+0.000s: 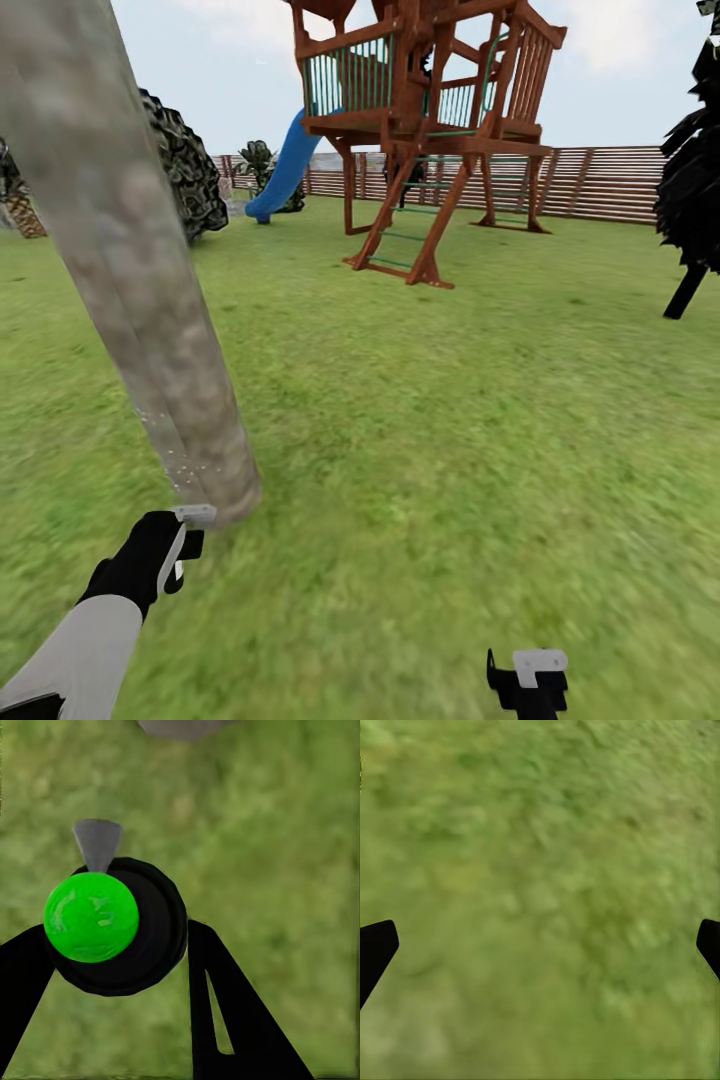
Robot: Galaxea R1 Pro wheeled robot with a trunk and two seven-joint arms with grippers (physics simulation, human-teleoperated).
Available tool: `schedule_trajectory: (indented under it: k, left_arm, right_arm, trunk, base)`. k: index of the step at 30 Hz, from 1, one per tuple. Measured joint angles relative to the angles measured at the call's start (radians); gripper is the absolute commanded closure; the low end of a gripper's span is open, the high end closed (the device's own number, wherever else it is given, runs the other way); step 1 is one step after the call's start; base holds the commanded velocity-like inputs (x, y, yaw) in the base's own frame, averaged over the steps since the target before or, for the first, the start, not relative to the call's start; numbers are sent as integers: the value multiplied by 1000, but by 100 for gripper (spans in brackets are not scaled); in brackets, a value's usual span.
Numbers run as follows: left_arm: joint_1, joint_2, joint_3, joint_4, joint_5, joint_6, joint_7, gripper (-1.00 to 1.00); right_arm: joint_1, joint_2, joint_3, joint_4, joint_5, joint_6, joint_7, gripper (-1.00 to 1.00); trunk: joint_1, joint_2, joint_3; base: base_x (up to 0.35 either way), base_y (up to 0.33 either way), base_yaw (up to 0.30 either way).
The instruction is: In the garden, pick up the pesticide atomizer on the floor and spray pesticide onto both trees until each tree trunk is fully covered.
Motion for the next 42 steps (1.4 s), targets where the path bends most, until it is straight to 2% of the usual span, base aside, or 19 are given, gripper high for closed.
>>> schedule_trajectory:
  k: [7, 9, 15, 16, 18, 21, 24, 26, 27, 28, 30, 31, 32, 34, 37, 39, 40, 41, 42]
  left_arm:
    - [0, 0, 1, -7, 1, 0, 0, 100]
    - [0, -10, 4, -3, 17, -13, 1, 100]
    - [-17, -17, -2, -8, 27, -37, 5, 100]
    - [-31, -18, -3, -9, 26, -34, 3, 100]
    - [-104, -7, -5, 15, 25, -25, -2, 100]
    - [-172, 5, -5, 49, 25, 33, -12, 100]
    - [-239, -18, -8, 54, 24, 58, -20, 100]
    - [-257, -35, -9, 54, 30, 60, -21, 100]
    - [-268, -44, -25, 54, 28, 67, -22, 100]
    - [-271, -34, -36, 53, 11, 90, -23, 100]
    - [-272, 1, -43, 50, 9, 122, -42, 100]
    - [-272, 26, -46, 48, 12, 129, -79, 100]
    - [-272, 32, -48, 47, 25, 133, -116, 100]
    - [-273, 8, -110, 39, 35, 140, -145, 100]
    - [-319, -22, -154, 37, 31, 197, -151, 100]
    - [-363, -11, -158, 37, 22, 223, -152, 100]
    - [-383, 10, -159, 38, 18, 227, -153, 100]
    - [-401, 58, -157, 43, 33, 237, -170, 100]
    - [-407, 90, -160, 38, 4, 246, -210, 100]
  right_arm:
    - [0, 0, 0, 0, 0, 0, 0, -100]
    - [0, 0, -1, 0, 0, 0, 0, -100]
    - [0, -1, -1, -2, 0, 1, -1, -100]
    - [0, -1, -2, -2, 0, 1, -1, -100]
    - [0, -1, -2, -2, 0, 1, 0, -100]
    - [0, -2, -2, -2, 0, 1, 0, -100]
    - [0, -2, -2, -2, 0, 1, -1, -100]
    - [0, -3, -2, -2, 0, 1, -1, -100]
    - [0, -3, -2, -2, 0, 1, -1, -100]
    - [0, -3, -1, -2, 0, 1, -1, -100]
    - [0, -3, -1, -2, 0, 1, -1, -100]
    - [0, -3, -1, -2, 0, 1, -1, -100]
    - [0, -3, -1, -2, 0, 1, -1, -100]
    - [0, -3, -1, -2, 0, 1, -1, -100]
    - [0, -3, -1, -2, 0, 1, -1, -100]
    - [0, -3, -1, -2, 0, 1, -1, -100]
    - [0, -3, -1, -2, 0, 1, -1, -100]
    - [0, -3, -1, -2, 0, 1, -1, -100]
    - [0, -3, -1, -2, 0, 1, -1, -100]
  trunk:
    - [0, 0, 0]
    - [0, 0, 0]
    - [0, 0, 0]
    - [0, 0, 0]
    - [0, 0, 0]
    - [0, 0, 0]
    - [0, 0, 0]
    - [0, 0, 0]
    - [0, 0, 0]
    - [0, 0, 0]
    - [0, 0, 0]
    - [0, 0, 0]
    - [0, 0, 0]
    - [0, 0, 0]
    - [0, 0, 0]
    - [0, 0, 0]
    - [0, 0, 0]
    - [0, 0, 0]
    - [0, 0, 0]
  base:
    - [53, -291, 276]
    - [193, -218, 276]
    - [29, -25, 276]
    - [1, -1, 276]
    - [0, 0, 276]
    - [0, 0, 253]
    - [0, 0, 49]
    - [0, 0, 5]
    - [0, 0, 0]
    - [0, 0, 0]
    - [0, 0, 0]
    - [0, 0, 0]
    - [0, 0, 0]
    - [0, 0, 0]
    - [0, 0, 0]
    - [0, 0, 0]
    - [0, 0, 0]
    - [0, 0, 0]
    - [0, 0, 0]
